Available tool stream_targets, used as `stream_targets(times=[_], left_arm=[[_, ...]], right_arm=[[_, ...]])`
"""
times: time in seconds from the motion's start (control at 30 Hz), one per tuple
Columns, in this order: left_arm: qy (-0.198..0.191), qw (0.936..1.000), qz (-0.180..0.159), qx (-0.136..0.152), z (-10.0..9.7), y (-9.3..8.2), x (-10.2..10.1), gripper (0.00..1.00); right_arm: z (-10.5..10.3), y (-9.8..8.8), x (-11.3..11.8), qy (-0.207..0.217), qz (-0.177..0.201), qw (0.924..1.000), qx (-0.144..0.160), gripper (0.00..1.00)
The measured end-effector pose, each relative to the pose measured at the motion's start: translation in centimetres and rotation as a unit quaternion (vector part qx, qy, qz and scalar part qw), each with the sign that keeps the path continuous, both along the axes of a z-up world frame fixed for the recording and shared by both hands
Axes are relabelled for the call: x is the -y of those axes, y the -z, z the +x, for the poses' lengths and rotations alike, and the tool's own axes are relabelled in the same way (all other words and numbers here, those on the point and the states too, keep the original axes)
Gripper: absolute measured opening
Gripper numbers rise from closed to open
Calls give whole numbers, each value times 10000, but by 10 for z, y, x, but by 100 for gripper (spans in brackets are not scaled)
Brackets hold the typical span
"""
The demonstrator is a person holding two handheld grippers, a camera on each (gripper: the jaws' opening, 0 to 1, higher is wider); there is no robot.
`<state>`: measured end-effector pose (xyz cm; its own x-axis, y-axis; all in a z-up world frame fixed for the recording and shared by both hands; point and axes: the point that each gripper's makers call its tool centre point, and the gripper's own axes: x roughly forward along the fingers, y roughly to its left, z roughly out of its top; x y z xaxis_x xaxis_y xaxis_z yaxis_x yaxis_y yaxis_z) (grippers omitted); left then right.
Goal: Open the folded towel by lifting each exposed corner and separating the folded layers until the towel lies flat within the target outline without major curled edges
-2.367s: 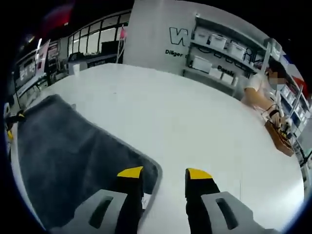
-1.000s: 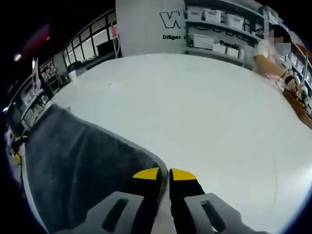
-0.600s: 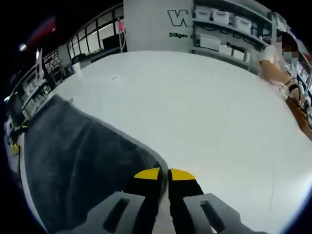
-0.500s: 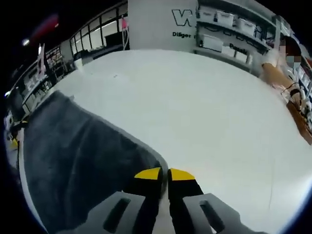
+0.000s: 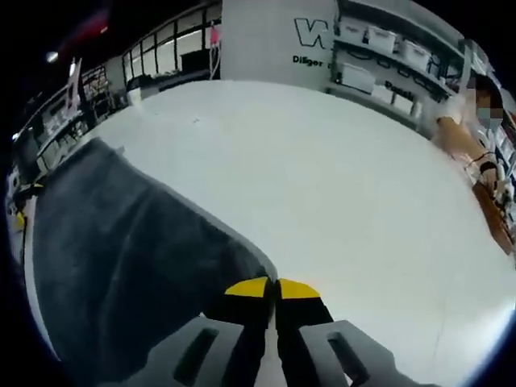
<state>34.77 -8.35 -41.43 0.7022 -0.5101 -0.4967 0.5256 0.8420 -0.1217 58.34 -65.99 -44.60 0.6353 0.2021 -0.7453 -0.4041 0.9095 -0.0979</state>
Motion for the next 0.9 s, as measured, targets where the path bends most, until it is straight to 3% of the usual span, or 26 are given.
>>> stream_targets(times=[0.2,0.37,0.5,0.73,0.9], left_arm=[[17,10000,12,6,-1,-1,1,95],[15,10000,17,-8,-1,0,1,95],[15,10000,9,-7,-1,0,1,95],[-2,10000,11,5,-1,-1,-2,95],[-20,10000,15,3,-2,-1,-5,95]], right_arm=[[5,0,3,-224,-636,9977,66,0],[10,-1,8,-481,-1314,9901,126,0],[13,0,12,-731,-1995,9771,96,0],[17,0,16,-802,-2537,9639,92,0],[16,0,18,-928,-3140,9449,69,0]])
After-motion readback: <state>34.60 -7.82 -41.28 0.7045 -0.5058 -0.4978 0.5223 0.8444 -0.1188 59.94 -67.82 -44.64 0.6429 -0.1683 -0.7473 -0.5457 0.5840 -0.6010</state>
